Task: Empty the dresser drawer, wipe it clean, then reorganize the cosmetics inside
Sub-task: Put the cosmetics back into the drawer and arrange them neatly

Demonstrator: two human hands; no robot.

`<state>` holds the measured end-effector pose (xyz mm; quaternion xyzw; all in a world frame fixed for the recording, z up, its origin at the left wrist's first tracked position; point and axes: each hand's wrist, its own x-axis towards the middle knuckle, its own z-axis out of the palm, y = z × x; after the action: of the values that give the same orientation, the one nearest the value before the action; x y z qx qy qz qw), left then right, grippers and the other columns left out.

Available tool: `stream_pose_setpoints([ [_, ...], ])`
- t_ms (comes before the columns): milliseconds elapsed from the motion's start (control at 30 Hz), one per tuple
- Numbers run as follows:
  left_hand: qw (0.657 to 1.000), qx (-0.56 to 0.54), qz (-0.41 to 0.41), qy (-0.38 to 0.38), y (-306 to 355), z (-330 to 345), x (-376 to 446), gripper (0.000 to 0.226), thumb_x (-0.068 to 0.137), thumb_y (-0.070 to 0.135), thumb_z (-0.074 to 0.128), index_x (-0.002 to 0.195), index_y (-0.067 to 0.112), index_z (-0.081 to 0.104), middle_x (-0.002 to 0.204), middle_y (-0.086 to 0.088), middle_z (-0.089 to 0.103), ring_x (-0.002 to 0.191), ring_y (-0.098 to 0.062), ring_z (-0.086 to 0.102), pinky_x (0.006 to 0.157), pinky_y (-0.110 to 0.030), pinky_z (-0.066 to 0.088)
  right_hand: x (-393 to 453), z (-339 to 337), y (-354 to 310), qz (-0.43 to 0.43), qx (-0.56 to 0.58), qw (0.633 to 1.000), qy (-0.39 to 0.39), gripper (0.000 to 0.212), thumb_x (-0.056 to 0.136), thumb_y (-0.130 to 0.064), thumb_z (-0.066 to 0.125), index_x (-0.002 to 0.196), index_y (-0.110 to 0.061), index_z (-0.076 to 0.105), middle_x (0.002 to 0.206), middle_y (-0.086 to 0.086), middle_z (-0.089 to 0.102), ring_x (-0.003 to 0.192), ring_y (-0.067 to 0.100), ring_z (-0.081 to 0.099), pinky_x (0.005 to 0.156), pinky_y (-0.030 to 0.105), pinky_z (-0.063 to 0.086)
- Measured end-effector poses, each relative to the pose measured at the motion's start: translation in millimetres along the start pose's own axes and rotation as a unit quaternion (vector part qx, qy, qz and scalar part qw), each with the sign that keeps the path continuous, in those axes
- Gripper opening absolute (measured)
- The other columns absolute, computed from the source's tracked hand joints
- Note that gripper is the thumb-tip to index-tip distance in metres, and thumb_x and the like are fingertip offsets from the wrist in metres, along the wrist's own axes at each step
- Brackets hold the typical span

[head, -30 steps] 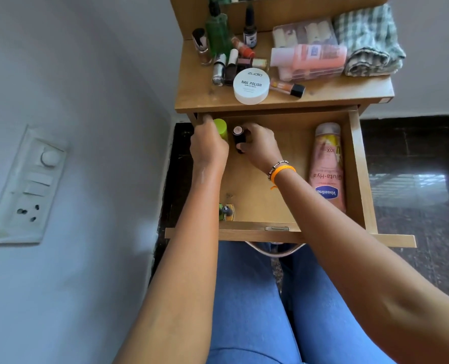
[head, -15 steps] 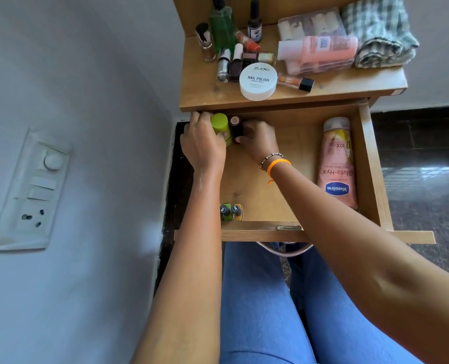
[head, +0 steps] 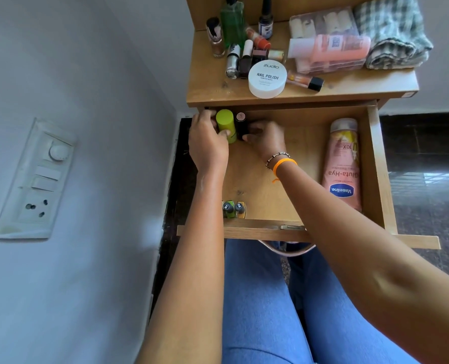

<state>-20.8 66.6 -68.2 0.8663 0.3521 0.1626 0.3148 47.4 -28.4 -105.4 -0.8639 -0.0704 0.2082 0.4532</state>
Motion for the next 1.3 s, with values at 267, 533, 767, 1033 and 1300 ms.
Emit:
stream_pose_setpoints([
  [267, 0.999, -0.044, -0.019, 0.016, 6, -5, -16, 0.042, 0.076, 0.014, 0.076, 0.115, 0.015, 0.059, 0.106, -0.002, 0.06, 0.093, -0.018, 0.06, 0.069, -0.023, 0.041, -15, -16, 6, -0.013, -0.016, 0.999, 0.034, 0.027, 0.078, -0.017, 0.072, 0.104, -0.008, 0.071, 0.102, 0.012, 0.071, 0.098, 0.022, 0.065, 0.086, 0.024, 0.046],
  [533, 0.995, -0.091, -0.003, 0.039, 23, -16, -21, 0.018, 0.085, 0.012, 0.066, 0.103, 0.015, 0.064, 0.095, -0.002, 0.065, 0.087, -0.018, 0.064, 0.064, -0.017, 0.046, -42, -52, -15, -0.123, -0.026, 0.984, 0.126, 0.009, 0.078, -0.025, 0.069, 0.077, -0.016, 0.068, 0.073, -0.002, 0.063, 0.073, 0.014, 0.059, 0.073, 0.029, 0.047],
  [767, 0.992, -0.116, -0.022, 0.035, 37, -27, -25, 0.016, 0.089, 0.005, 0.057, 0.098, 0.011, 0.068, 0.093, -0.003, 0.068, 0.073, -0.008, 0.058, 0.051, 0.001, 0.037, -32, -65, -46, -0.231, -0.173, 0.936, 0.204, 0.039, 0.082, -0.022, 0.064, 0.116, -0.006, 0.052, 0.122, 0.014, 0.049, 0.111, 0.031, 0.043, 0.094, 0.03, 0.034],
  [1033, 0.989, -0.142, -0.049, 0.004, 34, -28, -31, 0.017, 0.091, 0.007, 0.056, 0.1, 0.01, 0.069, 0.085, 0.002, 0.061, 0.07, -0.004, 0.052, 0.051, 0.002, 0.037, -8, -58, -57, -0.19, -0.3, 0.912, 0.207, 0.059, 0.08, -0.041, 0.062, 0.123, -0.005, 0.043, 0.124, 0.016, 0.049, 0.117, 0.034, 0.039, 0.099, 0.038, 0.032],
  [1300, 0.981, -0.179, -0.068, -0.016, 23, -27, -32, 0.016, 0.091, 0.008, 0.055, 0.096, 0.013, 0.069, 0.084, 0.005, 0.06, 0.073, -0.002, 0.053, 0.061, -0.01, 0.038, -23, -58, -50, -0.219, -0.243, 0.92, 0.216, 0.056, 0.074, -0.042, 0.065, 0.114, -0.008, 0.047, 0.114, 0.009, 0.055, 0.112, 0.032, 0.042, 0.094, 0.036, 0.032],
])
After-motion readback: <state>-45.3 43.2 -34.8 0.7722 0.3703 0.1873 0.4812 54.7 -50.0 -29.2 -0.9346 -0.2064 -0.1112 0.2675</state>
